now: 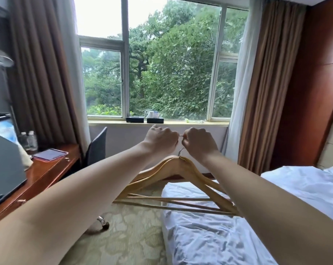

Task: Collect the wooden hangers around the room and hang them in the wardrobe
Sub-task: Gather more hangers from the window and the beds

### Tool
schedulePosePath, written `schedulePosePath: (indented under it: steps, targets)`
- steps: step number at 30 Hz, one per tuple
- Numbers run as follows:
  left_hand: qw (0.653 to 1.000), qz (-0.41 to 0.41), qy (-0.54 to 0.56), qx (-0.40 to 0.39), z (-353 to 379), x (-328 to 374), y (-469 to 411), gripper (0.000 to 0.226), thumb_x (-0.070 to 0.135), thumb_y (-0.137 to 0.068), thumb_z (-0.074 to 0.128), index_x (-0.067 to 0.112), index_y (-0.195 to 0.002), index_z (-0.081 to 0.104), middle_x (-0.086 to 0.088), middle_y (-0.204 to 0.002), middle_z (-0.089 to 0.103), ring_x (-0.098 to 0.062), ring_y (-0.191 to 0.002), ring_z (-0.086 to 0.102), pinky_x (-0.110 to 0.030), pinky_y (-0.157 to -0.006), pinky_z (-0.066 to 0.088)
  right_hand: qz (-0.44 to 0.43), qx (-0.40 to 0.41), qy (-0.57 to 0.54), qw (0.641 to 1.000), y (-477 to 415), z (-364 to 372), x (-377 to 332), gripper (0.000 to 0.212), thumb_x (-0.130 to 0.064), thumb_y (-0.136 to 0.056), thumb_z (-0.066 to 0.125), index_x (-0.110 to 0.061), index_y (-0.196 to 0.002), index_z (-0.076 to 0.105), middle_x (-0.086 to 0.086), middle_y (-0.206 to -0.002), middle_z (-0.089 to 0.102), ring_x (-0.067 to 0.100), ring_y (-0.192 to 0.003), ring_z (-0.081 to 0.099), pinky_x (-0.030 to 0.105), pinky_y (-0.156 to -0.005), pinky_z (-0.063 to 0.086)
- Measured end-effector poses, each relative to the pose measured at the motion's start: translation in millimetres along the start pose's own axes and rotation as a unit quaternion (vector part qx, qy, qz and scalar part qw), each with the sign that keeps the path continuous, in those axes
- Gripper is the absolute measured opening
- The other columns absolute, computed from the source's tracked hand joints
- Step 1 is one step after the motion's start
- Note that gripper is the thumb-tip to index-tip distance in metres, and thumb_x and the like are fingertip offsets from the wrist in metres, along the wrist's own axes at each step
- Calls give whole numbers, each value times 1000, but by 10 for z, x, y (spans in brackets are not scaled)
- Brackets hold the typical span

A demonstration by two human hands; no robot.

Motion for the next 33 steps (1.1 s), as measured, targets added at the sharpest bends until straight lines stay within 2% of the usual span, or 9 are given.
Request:
schedulePosePath:
  steps: [4,8,10,12,14,19,26,30,33]
  targets:
    - [1000,-20,0,-5,83,-321,72,32,26,-101,31,13,-101,61,-7,-91,68,-26,-86,66,-38,-82,40,-41,-7,45,998,-133,67,-313,21,-17,-95,47,-6,-90,64,16,-88,67,36,-85,66,35,-68,47]
    - [1000,-30,-4,-5,139,-596,84,32,25,-102,31,13,-100,61,-1,-73,56,-21,-69,55,-33,-67,33,-56,-18,71,996,-282,119,-546,22,-17,-98,44,-4,-99,62,16,-96,66,36,-93,64,37,-74,49]
    - [999,-39,1,-11,180,-722,55,31,23,-101,32,14,-89,58,2,-66,49,-19,-63,49,-32,-65,32,-55,-21,81,995,-378,139,-620,23,-18,-97,44,-4,-98,62,16,-95,66,37,-93,64,36,-73,47]
    - [998,-56,13,-31,246,-843,5,33,21,-100,34,17,-70,46,3,-63,45,-19,-61,46,-32,-65,32,-55,-25,82,995,-477,177,-682,23,-19,-96,45,-4,-96,62,16,-95,66,37,-93,64,36,-73,48]
    - [995,-75,26,-52,329,-969,-60,35,21,-100,36,20,-65,38,4,-63,43,-18,-61,45,-33,-65,31,-55,-29,76,995,-589,244,-728,24,-21,-95,46,-5,-96,63,17,-97,66,38,-94,64,36,-75,48]
    - [993,-92,20,-68,604,-1245,-227,31,22,-100,35,18,-72,47,3,-65,47,-17,-61,47,-30,-55,26,-71,-27,76,994,-908,513,-782,24,-22,-95,47,-5,-99,63,16,-99,66,37,-97,63,35,-74,47]
    - [991,-105,4,-77,1054,-1597,-739,30,28,-100,30,19,-81,51,0,-73,49,-23,-72,53,-32,-65,35,-84,-25,55,995,-1605,1029,-641,22,-21,-94,47,-8,-92,65,13,-89,66,33,-87,66,35,-73,50]
    - [993,-103,-8,-61,1296,-1771,-1124,35,28,-101,27,17,-73,46,2,-63,46,-16,-57,47,-28,-55,30,-88,-23,30,995,-2070,1299,-486,21,-23,-94,49,-8,-93,65,14,-91,66,32,-87,66,35,-72,50]
    - [993,-103,-25,-48,1456,-1857,-1374,37,29,-102,26,18,-71,42,2,-62,44,-13,-53,41,-27,-51,22,-93,-21,19,995,-2383,1481,-375,22,-24,-94,50,-9,-96,66,15,-96,65,33,-90,66,34,-73,48]
Point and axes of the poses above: each hand's wrist, its own y-axis away from the middle knuckle, its own z-axis out of the palm, x = y × z, the point moved 5 cm from there along -y, towards the middle knuckle
